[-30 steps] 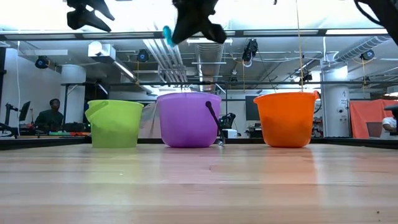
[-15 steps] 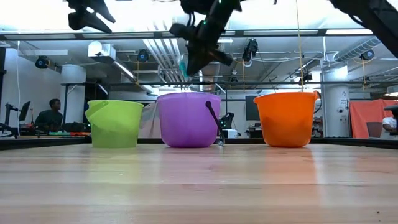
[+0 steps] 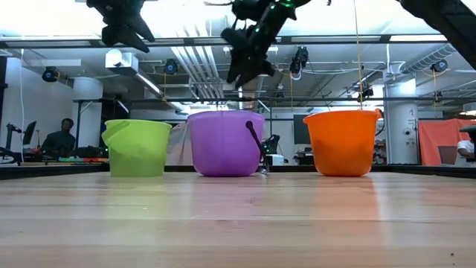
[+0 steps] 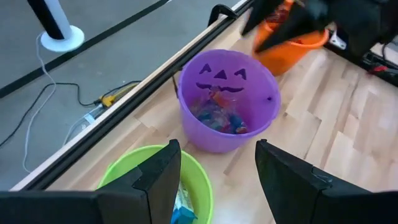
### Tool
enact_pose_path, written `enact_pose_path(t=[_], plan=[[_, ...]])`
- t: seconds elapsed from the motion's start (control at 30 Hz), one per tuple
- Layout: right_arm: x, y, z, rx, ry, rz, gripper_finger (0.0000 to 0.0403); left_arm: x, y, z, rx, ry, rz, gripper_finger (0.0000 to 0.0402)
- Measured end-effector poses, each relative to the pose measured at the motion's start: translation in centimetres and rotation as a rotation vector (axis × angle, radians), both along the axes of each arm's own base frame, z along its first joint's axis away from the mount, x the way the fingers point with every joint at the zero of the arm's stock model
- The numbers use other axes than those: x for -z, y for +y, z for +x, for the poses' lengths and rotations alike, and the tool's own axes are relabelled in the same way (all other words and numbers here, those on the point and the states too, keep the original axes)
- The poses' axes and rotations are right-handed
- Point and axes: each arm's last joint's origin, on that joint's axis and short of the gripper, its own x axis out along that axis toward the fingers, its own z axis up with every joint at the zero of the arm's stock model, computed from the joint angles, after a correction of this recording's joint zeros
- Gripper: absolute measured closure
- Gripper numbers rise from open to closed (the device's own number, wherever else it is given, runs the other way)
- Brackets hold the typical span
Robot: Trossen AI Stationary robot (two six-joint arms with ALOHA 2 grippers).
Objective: Sort candy by brand, put in halloween buckets
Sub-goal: Return to Home Position
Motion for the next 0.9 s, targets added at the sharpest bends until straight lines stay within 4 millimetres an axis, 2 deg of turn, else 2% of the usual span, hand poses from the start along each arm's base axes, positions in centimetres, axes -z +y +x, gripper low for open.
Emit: enact_pose_path(t=[0.13,0.23,0.37,0.53,0.67,0.77,0.83,0.9], plan=[[-2.4,-1.6,-1.6,-0.127,-0.059,-0.15,0.0238,-1.0,-1.0,-1.0,0.049,-0.071,0.014,0.0212],[-3.8,-4.3,-3.6,-0.206,-0.15,-0.22,0.0248,-2.4,-2.3,-2.5,0.053,-0.174,0.073,0.0212],[-5.1,-8.6,-7.4,-0.317,-0.238,-0.266,0.0268,-3.2,-3.5,-4.9,-0.164,-0.253,0.077,0.0212],[-5.2,-12.9,-11.0,-0.19,-0.252,-0.274,0.0291,-3.5,-4.8,-6.7,-0.317,-0.412,-0.066,0.0212],[-4.8,-14.8,-12.6,-0.158,-0.296,-0.22,0.0302,-4.0,-5.1,-6.8,-0.216,-0.454,0.067,0.0212],[-4.8,-15.1,-13.4,-0.312,-0.43,-0.126,0.0306,-3.8,-5.0,-6.2,-0.056,-0.541,0.197,0.0212],[-4.7,-15.2,-13.5,-0.379,-0.505,-0.063,0.0309,-3.2,-4.8,-5.6,0.026,-0.646,0.258,0.0212],[-4.1,-15.3,-13.4,-0.367,-0.515,-0.033,0.031,-1.7,-4.4,-5.1,0.052,-0.741,0.284,0.0212]])
